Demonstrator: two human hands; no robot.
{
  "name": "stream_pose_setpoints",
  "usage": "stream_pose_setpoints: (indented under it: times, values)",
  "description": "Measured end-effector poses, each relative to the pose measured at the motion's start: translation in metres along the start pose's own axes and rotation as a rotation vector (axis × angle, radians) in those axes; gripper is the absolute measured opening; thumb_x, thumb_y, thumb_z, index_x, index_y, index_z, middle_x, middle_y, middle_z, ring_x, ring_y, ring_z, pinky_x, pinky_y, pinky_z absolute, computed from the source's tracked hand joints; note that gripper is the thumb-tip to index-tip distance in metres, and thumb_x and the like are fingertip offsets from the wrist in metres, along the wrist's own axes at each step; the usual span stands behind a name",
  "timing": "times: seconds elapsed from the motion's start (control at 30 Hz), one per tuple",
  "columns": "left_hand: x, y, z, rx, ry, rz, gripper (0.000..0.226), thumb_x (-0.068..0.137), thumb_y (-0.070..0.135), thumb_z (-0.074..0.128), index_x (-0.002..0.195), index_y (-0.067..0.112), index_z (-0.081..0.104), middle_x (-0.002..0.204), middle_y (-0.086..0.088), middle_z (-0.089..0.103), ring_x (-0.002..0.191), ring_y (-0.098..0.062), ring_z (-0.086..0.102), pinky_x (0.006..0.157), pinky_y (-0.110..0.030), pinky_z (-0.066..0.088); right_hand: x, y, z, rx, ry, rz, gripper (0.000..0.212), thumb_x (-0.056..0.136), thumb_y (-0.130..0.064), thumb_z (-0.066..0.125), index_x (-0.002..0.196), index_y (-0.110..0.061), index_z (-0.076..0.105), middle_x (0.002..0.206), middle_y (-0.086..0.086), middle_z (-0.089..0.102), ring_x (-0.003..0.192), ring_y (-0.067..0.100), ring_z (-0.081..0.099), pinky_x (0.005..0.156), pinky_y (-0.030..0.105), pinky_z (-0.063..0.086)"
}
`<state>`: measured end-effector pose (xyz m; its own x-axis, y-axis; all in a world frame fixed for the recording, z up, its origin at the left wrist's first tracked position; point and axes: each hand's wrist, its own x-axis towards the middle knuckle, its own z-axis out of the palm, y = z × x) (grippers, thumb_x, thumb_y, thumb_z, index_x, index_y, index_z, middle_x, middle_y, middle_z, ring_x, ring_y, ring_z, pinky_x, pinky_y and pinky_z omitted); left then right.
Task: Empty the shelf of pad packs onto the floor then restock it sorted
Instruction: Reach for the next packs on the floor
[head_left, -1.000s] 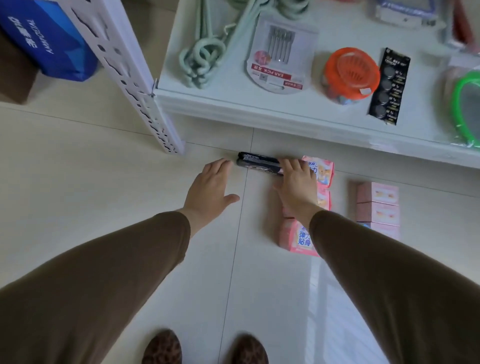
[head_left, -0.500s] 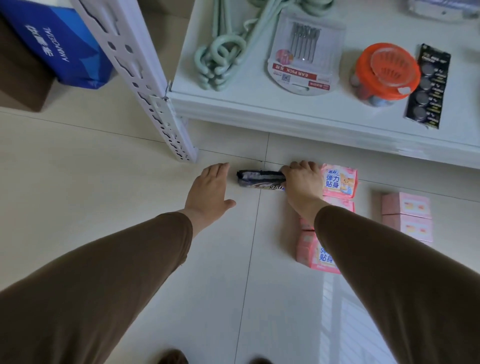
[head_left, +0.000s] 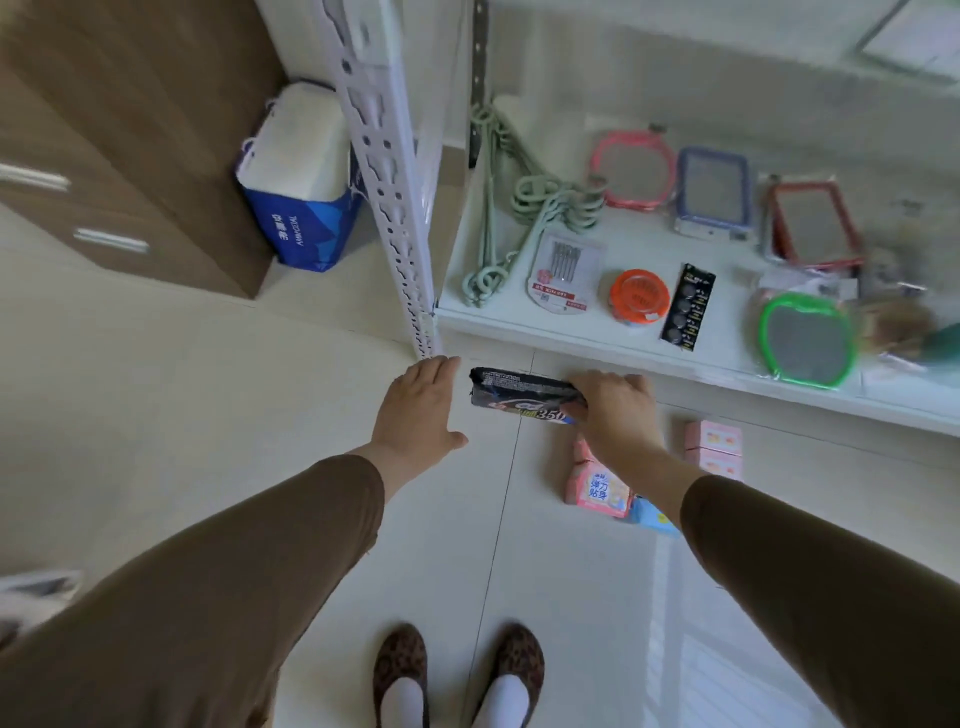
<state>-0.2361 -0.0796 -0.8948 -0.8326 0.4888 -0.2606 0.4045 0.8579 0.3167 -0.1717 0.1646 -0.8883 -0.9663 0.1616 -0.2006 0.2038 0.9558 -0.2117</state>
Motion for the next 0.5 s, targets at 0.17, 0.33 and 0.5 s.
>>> stream_pose_setpoints:
  times: [0.17,0.33,0.5]
  values:
    - [-0.050,0.042,-0.143,0.115,0.086,0.066,0.104,0.069,0.049,0.080,0.151,0.014,0.025,0.145,-0.002,0.043,0.135,-0.021,0.039,0.113,-0.034,0.030,-0.048,-0.042,-0.151,0.058,0.066,-0.013,0.007,0.091,-0.030,0.058,0.092,-0.025,0.061,0.087,-0.005,0.065,0.085,0.023,0.060,0.087,0.038,0.035]
    - [-0.103,0.073,-0.284,0.200,0.210,0.127,0.099,0.064,0.053,0.080,0.143,0.014,0.034,0.134,-0.004,0.050,0.125,-0.024,0.047,0.102,-0.034,0.037,-0.106,-0.085,-0.290,0.120,0.168,-0.029,0.003,0.090,-0.028,0.058,0.088,-0.029,0.056,0.086,-0.007,0.066,0.085,0.021,0.059,0.085,0.037,0.034]
    - [-0.155,0.113,-0.413,0.282,0.263,0.190,0.103,0.068,0.059,0.076,0.148,0.014,0.029,0.147,-0.004,0.039,0.137,-0.024,0.035,0.113,-0.036,0.031,-0.162,-0.125,-0.418,0.105,0.295,-0.078,0.004,0.091,-0.029,0.058,0.089,-0.030,0.055,0.087,-0.007,0.067,0.082,0.022,0.059,0.087,0.037,0.035]
